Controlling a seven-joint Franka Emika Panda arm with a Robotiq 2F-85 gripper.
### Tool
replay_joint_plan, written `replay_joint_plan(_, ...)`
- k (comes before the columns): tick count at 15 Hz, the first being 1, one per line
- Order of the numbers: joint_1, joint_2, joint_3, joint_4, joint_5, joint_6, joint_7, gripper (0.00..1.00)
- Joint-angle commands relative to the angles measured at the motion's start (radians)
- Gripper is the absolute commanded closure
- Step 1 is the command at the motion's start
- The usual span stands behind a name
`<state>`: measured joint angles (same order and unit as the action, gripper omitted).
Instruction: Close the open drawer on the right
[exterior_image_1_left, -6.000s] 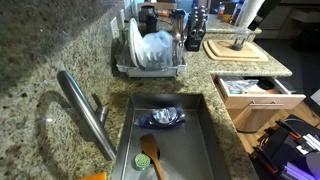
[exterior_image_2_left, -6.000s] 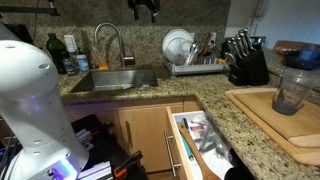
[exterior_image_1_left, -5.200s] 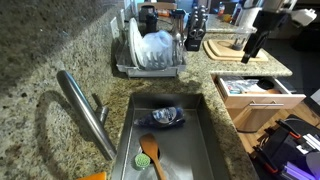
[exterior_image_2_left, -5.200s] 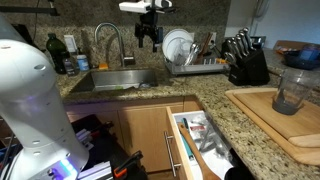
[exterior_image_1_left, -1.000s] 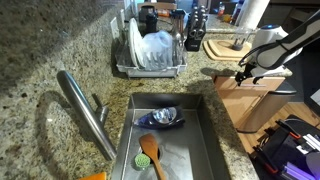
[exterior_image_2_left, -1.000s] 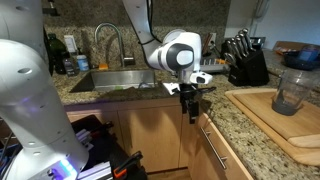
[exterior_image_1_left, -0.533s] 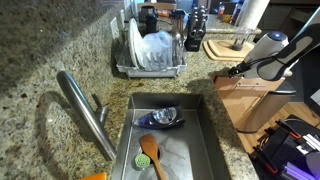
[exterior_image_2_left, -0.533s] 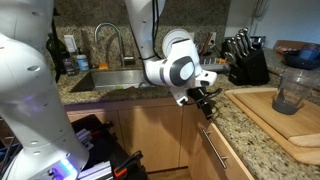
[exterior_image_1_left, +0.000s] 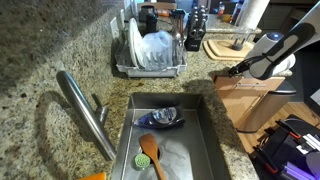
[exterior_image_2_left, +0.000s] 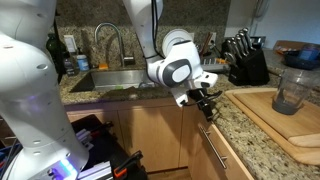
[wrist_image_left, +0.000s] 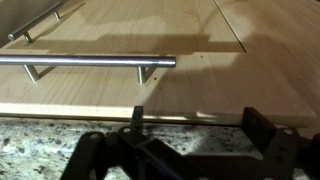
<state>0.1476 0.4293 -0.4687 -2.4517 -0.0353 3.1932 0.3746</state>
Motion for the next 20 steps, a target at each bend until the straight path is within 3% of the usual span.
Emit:
replay_joint_plan(1,0.096,0.047,-0.077,0.005,0.071,-0.034,-0.041,0.00)
replay_joint_plan(5,0.172,0.091,-0.138,0.011,0.082,-0.078,-0.028,0.00)
replay_joint_plan(6,0.129,0.067,-0.095,0.002,0.089,-0.054,-0.041,0.00)
replay_joint_plan(9,0.136,0.078,-0.097,0.004,0.097,-0.052,-0.041,0.00)
replay_joint_plan(12,0.142,0.128,-0.102,0.011,0.126,0.099,-0.036,0.00)
replay_joint_plan(16,0.122,0.191,-0.076,0.030,0.244,0.251,-0.094,0.00)
replay_joint_plan(20,0.118,0.187,-0.038,0.014,0.345,0.238,-0.158,0.00)
